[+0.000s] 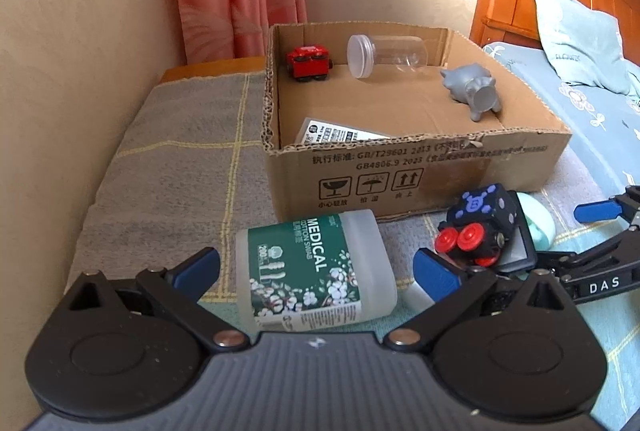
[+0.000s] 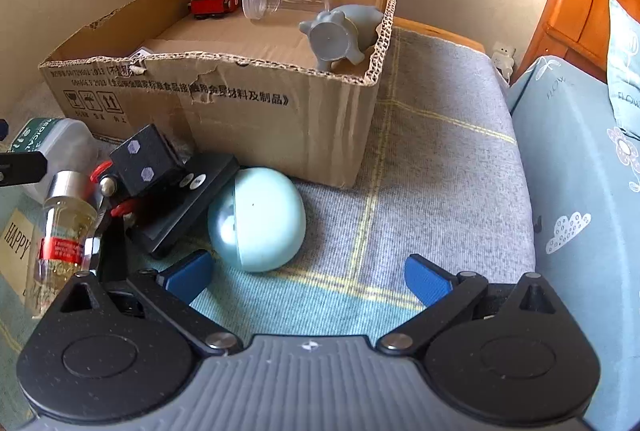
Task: Organize rigid objects
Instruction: 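Move the left gripper to the white MEDICAL bottle and close on it, then hold the MEDICAL bottle in the left gripper while the right gripper grasps the light-blue round case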
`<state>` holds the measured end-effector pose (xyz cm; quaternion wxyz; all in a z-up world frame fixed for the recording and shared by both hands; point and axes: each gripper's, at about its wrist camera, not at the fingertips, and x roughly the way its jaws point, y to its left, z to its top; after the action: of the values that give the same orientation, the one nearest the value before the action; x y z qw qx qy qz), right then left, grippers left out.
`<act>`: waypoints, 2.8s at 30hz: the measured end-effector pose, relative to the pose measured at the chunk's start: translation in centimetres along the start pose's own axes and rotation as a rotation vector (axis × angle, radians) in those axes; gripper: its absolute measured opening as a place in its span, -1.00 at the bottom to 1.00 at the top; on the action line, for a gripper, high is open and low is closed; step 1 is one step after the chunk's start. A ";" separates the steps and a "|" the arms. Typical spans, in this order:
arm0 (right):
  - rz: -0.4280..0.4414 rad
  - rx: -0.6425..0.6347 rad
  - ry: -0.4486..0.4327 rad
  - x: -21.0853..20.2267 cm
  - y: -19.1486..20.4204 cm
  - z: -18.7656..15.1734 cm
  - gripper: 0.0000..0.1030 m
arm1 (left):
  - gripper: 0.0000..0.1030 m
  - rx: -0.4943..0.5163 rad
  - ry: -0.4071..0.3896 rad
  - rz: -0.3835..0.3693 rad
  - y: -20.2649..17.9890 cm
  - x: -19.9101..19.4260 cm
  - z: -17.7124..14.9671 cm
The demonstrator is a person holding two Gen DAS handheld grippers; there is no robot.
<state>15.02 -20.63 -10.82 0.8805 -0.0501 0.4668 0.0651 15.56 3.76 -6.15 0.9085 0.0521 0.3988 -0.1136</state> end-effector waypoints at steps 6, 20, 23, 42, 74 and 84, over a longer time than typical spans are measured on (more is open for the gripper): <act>0.010 -0.011 -0.042 0.3 -0.3 0.1 1.00 | 0.98 -0.027 0.020 0.021 0.4 1.3 0.1; -0.043 0.054 -0.077 0.3 -1.4 0.1 1.00 | 0.98 -0.056 0.062 0.018 1.2 2.7 -0.3; -0.049 0.063 -0.071 0.1 -2.0 -0.1 1.00 | 0.99 -0.064 0.067 0.013 1.3 3.1 -0.5; -0.054 0.067 -0.085 -0.1 -1.9 -0.5 1.00 | 0.99 0.009 0.065 -0.007 3.0 3.8 -1.6; -0.028 0.025 -0.114 -0.9 0.2 -0.4 0.44 | 1.00 0.002 0.014 -0.003 3.5 3.6 -1.9; -0.024 0.033 -0.118 -1.1 0.1 -0.5 0.41 | 0.99 0.008 0.045 -0.001 3.4 4.1 -1.4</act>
<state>13.97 -20.72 -10.25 0.9080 -0.0375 0.4142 0.0497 18.08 6.62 -10.08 0.8989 0.0581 0.4189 -0.1145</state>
